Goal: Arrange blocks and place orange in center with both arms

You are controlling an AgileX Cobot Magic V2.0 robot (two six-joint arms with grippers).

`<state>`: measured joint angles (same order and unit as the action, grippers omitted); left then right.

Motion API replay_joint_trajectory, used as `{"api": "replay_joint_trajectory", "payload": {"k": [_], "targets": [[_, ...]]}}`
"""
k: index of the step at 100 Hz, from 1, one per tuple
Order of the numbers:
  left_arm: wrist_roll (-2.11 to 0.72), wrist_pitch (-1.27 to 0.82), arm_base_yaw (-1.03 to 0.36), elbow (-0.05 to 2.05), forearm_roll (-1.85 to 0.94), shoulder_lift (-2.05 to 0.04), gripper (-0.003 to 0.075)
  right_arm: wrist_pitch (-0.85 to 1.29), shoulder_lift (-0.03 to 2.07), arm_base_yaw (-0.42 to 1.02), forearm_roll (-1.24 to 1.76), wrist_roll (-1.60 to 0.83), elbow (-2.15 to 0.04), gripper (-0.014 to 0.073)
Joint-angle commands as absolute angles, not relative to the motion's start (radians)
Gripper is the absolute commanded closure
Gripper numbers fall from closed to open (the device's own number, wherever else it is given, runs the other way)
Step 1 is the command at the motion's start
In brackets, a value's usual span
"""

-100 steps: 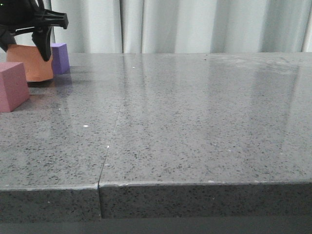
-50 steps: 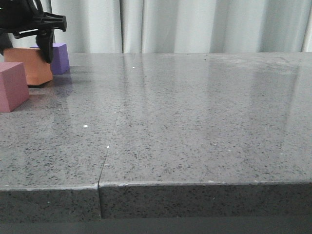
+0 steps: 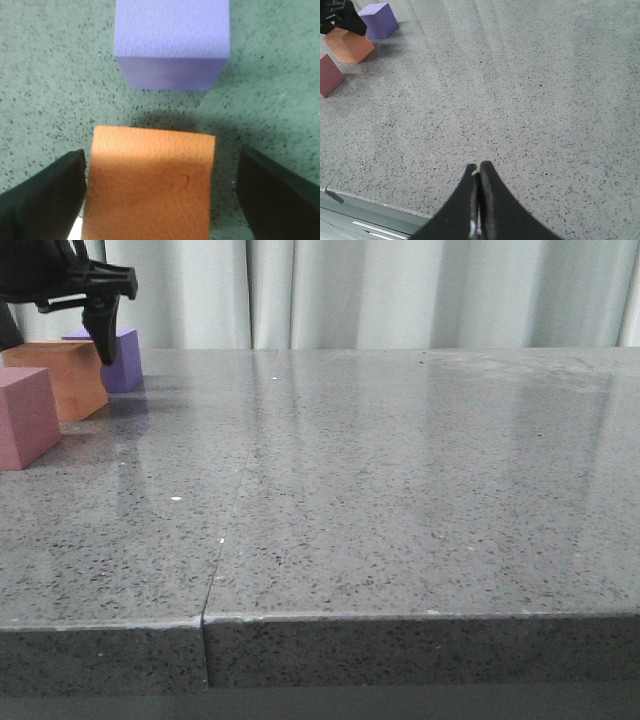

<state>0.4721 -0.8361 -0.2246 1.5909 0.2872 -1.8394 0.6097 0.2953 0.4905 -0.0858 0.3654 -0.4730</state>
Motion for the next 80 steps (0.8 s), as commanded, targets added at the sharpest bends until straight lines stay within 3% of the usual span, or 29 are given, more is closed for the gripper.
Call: {"api": "replay_joint_trajectory", "payload": {"k": [1, 16, 23, 45, 57, 80], "targets": [[0.481, -0.768, -0.222, 1.618, 0.292, -1.749, 0.0135, 0.533, 0.304, 0.488, -0.101, 0.357, -0.498, 0.0661], [0.481, -0.727, -0.222, 1.618, 0.293, -1.685, 0.0141, 0.533, 0.304, 0.488, -0.101, 0.357, -0.498, 0.0661], [0.481, -0.72, -0.222, 1.618, 0.293, -1.658, 0.0194, 0.533, 0.304, 0.488, -0.101, 0.357, -0.498, 0.0661], [0.476, -0.728, -0.222, 1.617, 0.311, -1.58, 0.0576, 0.533, 0.304, 0.488, -0.101, 0.357, -0.498, 0.0661], [0.475, -0.728, -0.222, 1.617, 0.311, -1.544, 0.0741, 0.533, 0.304, 0.488, -0.101, 0.357, -0.498, 0.0661], [0.471, -0.7, -0.222, 1.553, 0.315, -1.442, 0.0741, 0.533, 0.304, 0.488, -0.101, 0.357, -0.498, 0.0661]]}}
